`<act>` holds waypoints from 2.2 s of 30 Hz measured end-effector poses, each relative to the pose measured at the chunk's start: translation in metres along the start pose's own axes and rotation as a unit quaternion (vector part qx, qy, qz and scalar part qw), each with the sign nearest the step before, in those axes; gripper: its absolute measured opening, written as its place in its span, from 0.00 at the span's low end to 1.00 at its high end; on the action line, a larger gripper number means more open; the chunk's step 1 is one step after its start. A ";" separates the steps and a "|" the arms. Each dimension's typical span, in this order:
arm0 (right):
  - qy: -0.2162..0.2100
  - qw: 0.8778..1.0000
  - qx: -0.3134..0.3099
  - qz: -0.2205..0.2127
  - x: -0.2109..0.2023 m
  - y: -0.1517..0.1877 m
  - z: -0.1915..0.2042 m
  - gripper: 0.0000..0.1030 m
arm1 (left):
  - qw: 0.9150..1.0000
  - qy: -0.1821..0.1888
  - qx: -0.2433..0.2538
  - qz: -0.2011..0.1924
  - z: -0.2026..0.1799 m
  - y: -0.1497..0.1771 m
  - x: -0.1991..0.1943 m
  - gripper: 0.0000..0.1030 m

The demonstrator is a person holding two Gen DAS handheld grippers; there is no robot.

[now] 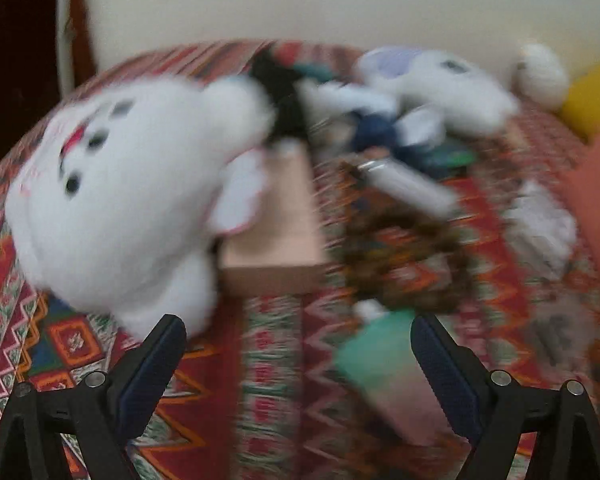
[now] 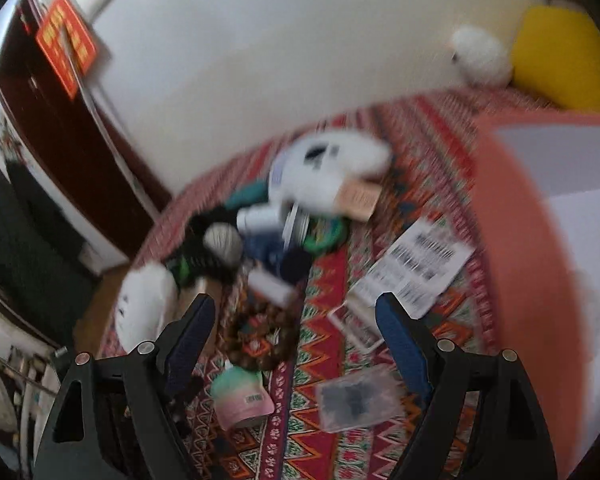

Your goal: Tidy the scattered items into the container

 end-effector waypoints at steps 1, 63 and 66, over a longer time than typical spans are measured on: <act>0.009 1.000 -0.012 0.010 0.011 0.003 -0.001 0.83 | 1.000 -0.004 -0.008 0.010 0.008 0.003 0.009 0.92; -0.031 0.966 0.092 -0.240 -0.247 -0.083 -0.089 0.28 | 0.930 0.340 0.067 -0.122 -0.207 -0.134 -0.160 0.58; 0.022 0.955 0.135 -0.264 -0.277 -0.084 -0.143 0.28 | 0.920 0.365 0.093 -0.103 -0.263 -0.136 -0.155 0.58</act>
Point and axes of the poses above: each gripper's, at about its wrist camera, not at the fingertips, and x roughly the way its jaws point, z to its left, y to its underside, the point moved 9 cm from there along x, roughly the way its jaws point, and after that the axes turned 9 degrees about x, right-handed, at the moved point
